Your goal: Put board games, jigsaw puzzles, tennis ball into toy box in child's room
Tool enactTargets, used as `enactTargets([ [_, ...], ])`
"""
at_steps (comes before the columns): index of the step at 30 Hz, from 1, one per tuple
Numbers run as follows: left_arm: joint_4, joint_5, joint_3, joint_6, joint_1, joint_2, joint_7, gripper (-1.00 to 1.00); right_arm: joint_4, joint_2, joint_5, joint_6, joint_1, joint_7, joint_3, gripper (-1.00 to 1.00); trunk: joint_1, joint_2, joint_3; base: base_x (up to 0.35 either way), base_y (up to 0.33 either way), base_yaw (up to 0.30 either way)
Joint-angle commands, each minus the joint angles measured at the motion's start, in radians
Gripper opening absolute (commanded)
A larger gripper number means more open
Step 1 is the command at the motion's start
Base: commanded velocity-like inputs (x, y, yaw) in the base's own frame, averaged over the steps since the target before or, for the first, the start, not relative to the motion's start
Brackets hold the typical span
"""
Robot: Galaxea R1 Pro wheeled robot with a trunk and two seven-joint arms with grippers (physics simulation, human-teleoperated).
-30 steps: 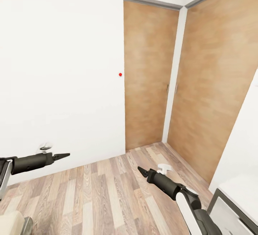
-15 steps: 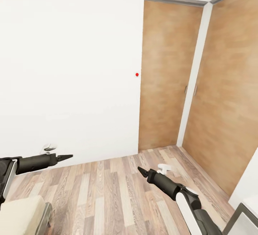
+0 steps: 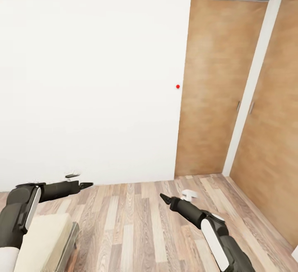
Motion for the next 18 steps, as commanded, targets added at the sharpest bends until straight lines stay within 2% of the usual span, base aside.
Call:
enactTargets([
  [1,0.003,-0.005,-0.011,-0.009,-0.001,-0.016,0.03,1.0,0.019,0.0,-0.006,0.005,-0.006,-0.017,-0.001,1.0,0.0,-0.001,0.0,0.0,0.0,0.287],
  [4,0.038,-0.005,-0.039,-0.054,0.0,-0.06,0.137,1.0,0.1,-0.002,-0.008,-0.019,-0.037,-0.057,-0.002,1.0,0.0,-0.001,0.0,0.0,0.0,0.287],
  [6,0.104,-0.005,-0.055,-0.093,0.001,-0.097,0.226,1.0,0.182,-0.008,-0.009,-0.041,-0.074,-0.074,-0.001,1.0,0.0,-0.001,0.0,0.0,0.0,0.288],
  [8,0.17,-0.005,-0.061,-0.14,0.001,-0.119,0.283,1.0,0.243,-0.013,-0.01,-0.048,-0.092,-0.079,-0.001,1.0,0.0,-0.001,0.0,0.0,0.0,0.288],
  [13,0.334,-0.006,-0.068,-0.262,0.001,-0.142,0.388,1.0,0.355,-0.03,-0.011,-0.063,-0.1,-0.086,-0.008,1.0,0.0,-0.001,0.0,0.0,0.0,0.287],
  [16,0.409,-0.006,-0.072,-0.305,0.001,-0.144,0.416,1.0,0.398,-0.05,-0.011,-0.068,-0.096,-0.087,-0.009,1.0,0.0,-0.001,0.0,0.0,0.0,0.286],
  [18,0.469,-0.007,-0.081,-0.357,0.001,-0.145,0.43,1.0,0.452,-0.062,-0.01,-0.103,-0.096,-0.087,-0.009,1.0,0.0,-0.001,0.0,0.0,0.0,0.185],
])
